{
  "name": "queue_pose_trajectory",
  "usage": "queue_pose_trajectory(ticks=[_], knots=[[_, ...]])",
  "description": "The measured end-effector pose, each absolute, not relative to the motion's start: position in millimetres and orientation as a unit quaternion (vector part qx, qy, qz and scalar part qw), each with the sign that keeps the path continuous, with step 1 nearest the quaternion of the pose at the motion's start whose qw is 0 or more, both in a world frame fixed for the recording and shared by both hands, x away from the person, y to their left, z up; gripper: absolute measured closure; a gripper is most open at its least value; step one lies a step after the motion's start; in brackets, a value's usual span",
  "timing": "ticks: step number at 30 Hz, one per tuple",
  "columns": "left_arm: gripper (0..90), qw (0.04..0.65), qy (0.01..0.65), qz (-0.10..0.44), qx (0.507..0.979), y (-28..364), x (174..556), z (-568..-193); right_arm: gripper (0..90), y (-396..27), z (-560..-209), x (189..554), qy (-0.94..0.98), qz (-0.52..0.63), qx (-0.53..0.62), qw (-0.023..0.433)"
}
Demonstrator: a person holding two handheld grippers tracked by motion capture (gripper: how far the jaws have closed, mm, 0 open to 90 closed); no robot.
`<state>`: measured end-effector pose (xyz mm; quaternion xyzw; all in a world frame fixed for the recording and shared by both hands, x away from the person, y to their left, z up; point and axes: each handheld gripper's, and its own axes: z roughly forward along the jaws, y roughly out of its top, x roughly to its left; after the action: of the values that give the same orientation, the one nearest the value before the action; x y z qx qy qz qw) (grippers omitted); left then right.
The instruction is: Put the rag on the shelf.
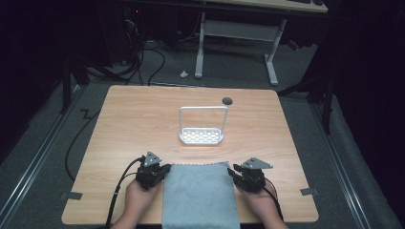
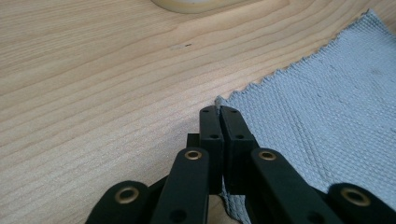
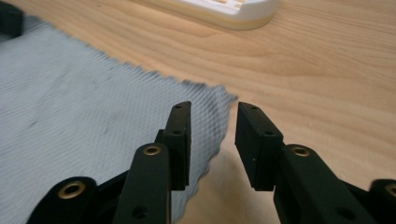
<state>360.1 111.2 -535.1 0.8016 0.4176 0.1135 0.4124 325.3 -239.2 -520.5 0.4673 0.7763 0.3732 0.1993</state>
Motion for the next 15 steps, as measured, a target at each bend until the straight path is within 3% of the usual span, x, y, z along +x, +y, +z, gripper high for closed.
queue_pose_trajectory(ticks=[6, 11, 15], knots=[[87.9, 0.414, 0.418, 0.109, 0.801, 111, 360, -535, 64.6, -232, -524, 350, 0.774, 0.369, 0.479, 0.189], [87.9, 0.412, 0.417, 0.111, 0.802, 111, 360, -535, 69.3, -230, -528, 355, 0.787, 0.351, 0.474, 0.182], [87.9, 0.412, 0.416, 0.113, 0.803, 111, 359, -535, 81.7, -228, -529, 354, 0.790, 0.350, 0.467, 0.187]])
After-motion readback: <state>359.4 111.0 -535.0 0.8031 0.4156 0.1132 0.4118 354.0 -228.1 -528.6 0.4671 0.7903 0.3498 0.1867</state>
